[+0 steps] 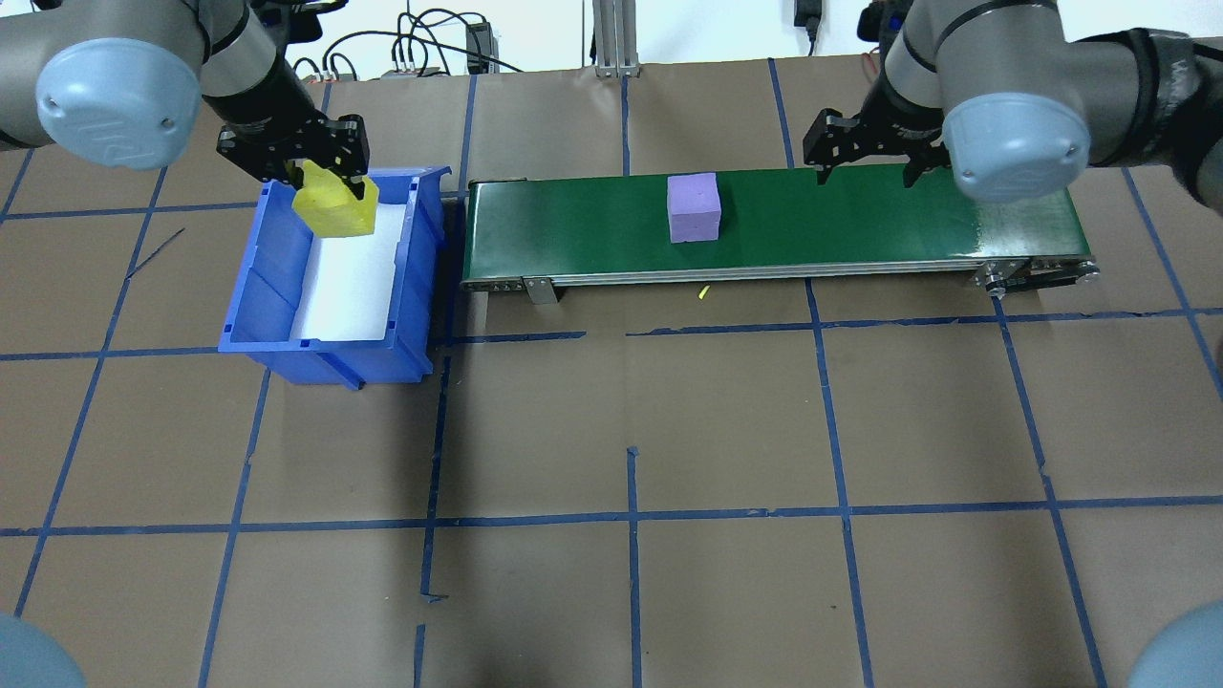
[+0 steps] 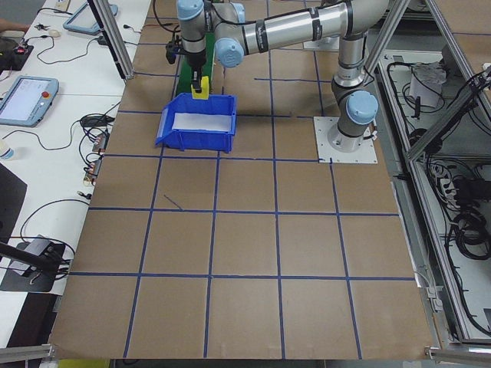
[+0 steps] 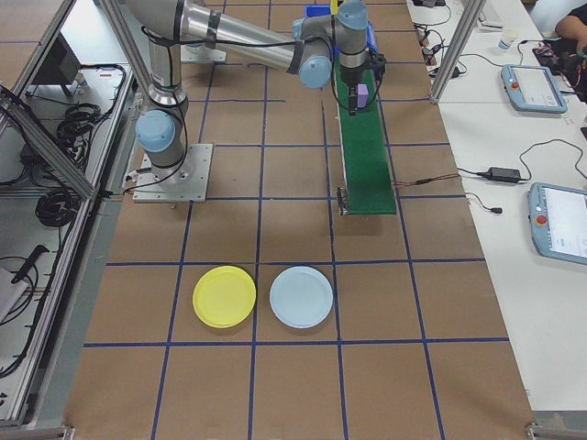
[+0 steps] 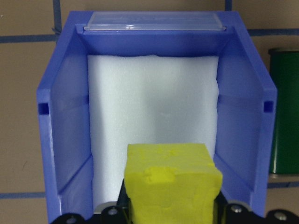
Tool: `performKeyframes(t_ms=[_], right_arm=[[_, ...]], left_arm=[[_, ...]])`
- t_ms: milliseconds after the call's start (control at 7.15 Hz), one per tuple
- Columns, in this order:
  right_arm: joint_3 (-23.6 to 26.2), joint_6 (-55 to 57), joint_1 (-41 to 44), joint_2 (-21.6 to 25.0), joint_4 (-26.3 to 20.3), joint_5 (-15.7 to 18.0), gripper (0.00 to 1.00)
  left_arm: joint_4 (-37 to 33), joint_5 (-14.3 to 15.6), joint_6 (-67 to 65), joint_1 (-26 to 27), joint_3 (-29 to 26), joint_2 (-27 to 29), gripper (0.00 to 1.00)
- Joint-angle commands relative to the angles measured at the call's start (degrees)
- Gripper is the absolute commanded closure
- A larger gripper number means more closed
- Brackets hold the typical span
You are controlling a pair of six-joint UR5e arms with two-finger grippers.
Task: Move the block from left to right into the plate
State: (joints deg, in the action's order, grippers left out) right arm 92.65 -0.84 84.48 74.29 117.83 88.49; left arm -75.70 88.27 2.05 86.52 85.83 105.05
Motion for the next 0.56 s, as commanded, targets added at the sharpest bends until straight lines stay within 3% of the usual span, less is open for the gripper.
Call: performKeyframes(t_ms=[0,140,280,419], right_arm=[[-0.98,-13.41,-9.81,-2.55,0.03,-4.68,0.00],[-0.98,-16.53,-13.25,-3.96,-0.05,-10.12,0.00],[-0.98,-19.78,-13.89,-5.37,-0.92,-13.13,0.00],[-0.64,-21.64,-14.60,-6.42,-4.85,-19.08,0.01]], left_arm=[[3.79,-0.55,-6.88,6.71,0.12,1.55,0.75],[9.98,-0.73,-7.06,8.12,0.12,6.35,0.74],[14.92,-0.64,-7.24,11.01,0.12,9.62,0.74],[15.14,-0.55,-7.24,12.17,0.82,10.52,0.73]])
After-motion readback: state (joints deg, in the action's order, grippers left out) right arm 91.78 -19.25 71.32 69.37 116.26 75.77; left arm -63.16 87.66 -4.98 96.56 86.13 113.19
